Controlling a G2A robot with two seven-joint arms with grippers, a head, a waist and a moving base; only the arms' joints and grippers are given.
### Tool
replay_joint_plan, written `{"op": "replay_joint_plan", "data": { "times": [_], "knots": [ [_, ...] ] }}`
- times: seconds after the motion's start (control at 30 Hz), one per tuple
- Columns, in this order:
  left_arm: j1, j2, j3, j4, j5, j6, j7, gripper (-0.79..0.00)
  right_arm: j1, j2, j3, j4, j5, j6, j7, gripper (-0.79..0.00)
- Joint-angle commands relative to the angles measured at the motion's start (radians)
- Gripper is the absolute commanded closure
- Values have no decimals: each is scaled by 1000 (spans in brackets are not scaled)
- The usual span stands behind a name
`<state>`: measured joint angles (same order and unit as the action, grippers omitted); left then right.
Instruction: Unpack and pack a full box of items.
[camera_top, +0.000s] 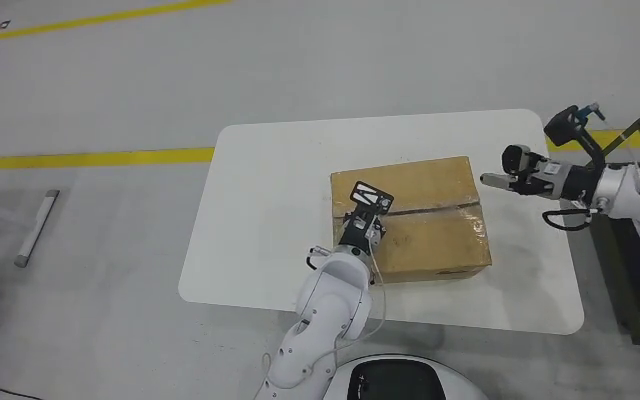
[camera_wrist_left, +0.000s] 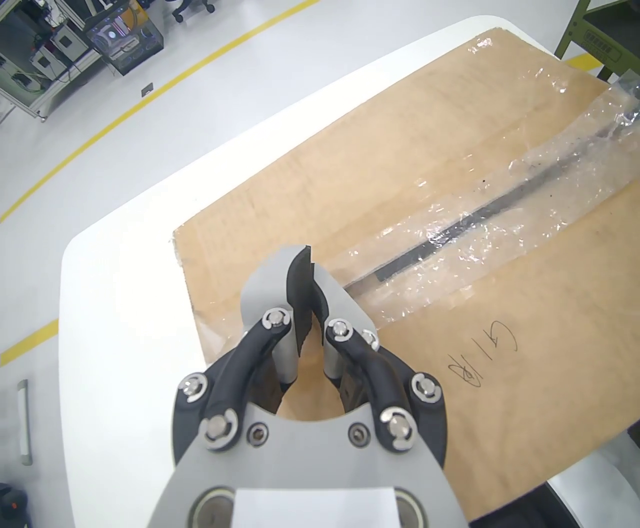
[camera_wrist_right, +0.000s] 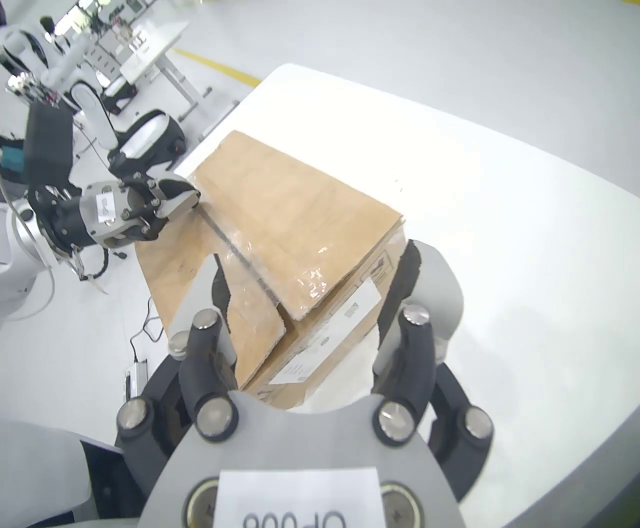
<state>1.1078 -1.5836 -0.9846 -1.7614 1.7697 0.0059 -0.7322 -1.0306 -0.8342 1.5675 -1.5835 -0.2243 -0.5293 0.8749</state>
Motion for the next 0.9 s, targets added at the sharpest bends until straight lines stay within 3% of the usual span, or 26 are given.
{"op": "replay_joint_plan", "data": {
  "times": [0.0,0.03,0.07,0.1,0.13,0.17,0.33,0.53,0.67,0.73,0.87],
  "knots": [
    [1,-1,0,-9,-5,2,0,0,-16,-1,21,-13,41,29,-51,-785],
    [1,-2,0,-16,-6,3,1,0,-26,-2,30,-22,55,36,-77,-659],
    [3,-2,-1,-22,-9,4,1,0,-36,-3,38,-33,61,40,-112,-422],
    [3,-3,-2,-32,-10,6,1,0,-49,-5,44,-44,76,42,-159,-339],
    [5,-3,-3,-42,-12,8,2,0,-65,-8,47,-53,90,46,-205,-95],
    [8,-3,-6,-52,-14,10,1,0,-80,-12,48,-66,96,47,-251,0],
    [36,2,-40,-126,12,10,-5,0,-165,-30,23,-154,45,97,-485,0],
    [106,18,-146,-253,51,1,-25,0,-260,-50,-43,-295,-165,220,-699,0],
    [158,27,-219,-323,69,11,-40,0,-296,-62,-112,-351,-301,271,-763,0],
    [176,31,-251,-341,77,6,-34,0,-298,-71,-143,-343,-229,260,-791,0],
    [196,36,-303,-356,80,13,-19,0,-287,-73,-152,-330,-238,262,-780,0]
  ]
}}
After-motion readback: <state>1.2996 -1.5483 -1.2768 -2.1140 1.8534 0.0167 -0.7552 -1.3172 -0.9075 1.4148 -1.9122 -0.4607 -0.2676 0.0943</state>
